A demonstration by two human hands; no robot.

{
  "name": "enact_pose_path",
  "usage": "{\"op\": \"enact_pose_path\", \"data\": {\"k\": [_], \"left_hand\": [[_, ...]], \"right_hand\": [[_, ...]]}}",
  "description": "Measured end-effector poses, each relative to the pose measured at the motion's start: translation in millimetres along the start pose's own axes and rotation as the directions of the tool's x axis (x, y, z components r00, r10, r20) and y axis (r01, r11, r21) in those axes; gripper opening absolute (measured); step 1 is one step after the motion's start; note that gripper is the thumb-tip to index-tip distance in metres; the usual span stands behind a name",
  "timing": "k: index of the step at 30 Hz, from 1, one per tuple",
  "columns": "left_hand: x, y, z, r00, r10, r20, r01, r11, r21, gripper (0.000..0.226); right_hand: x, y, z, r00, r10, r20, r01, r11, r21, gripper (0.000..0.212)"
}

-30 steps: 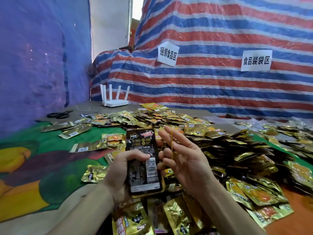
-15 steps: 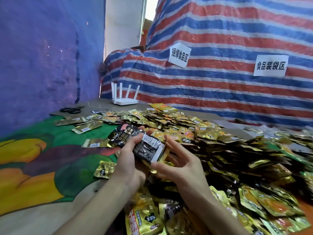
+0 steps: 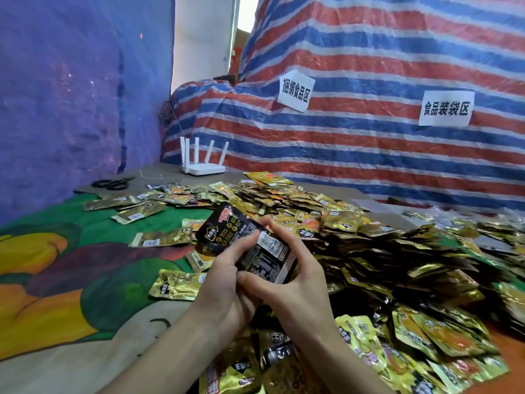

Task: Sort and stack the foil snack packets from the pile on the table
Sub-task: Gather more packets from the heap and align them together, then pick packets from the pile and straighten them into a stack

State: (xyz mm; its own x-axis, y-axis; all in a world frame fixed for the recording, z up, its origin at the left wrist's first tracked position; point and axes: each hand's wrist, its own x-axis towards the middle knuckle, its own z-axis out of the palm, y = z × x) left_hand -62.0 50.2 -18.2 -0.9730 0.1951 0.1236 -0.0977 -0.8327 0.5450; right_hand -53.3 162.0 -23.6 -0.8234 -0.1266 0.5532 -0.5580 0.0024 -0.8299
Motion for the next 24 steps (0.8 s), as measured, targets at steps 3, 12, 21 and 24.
{"op": "enact_pose_path", "data": {"k": [3,12,21,24], "left_hand": [[1,2,1,1.000,0.020,-0.004,-0.020,1.000,-0.024,0.039],[-6,0,2,0.996,-0.038,0.081,0.027,0.991,0.133,0.035],[-13,-10,6,0.994,-0.009,0.113,-0.049,0.865,0.500,0.056],[-9,-5,1,0.990,0.140,0.013,-0.129,0.865,0.485,0.058]], "right_hand": [[-1,3,3,1.000,0.007,0.006,-0.006,0.999,-0.046,0.076],[4,-18,-15,0.975,-0.135,0.176,0.201,0.870,-0.451,0.083],[4,-46,-96,0.964,0.084,0.252,0.061,0.854,-0.516,0.072],[-3,-52,-146,0.944,0.222,0.243,-0.051,0.827,-0.559,0.063]]}}
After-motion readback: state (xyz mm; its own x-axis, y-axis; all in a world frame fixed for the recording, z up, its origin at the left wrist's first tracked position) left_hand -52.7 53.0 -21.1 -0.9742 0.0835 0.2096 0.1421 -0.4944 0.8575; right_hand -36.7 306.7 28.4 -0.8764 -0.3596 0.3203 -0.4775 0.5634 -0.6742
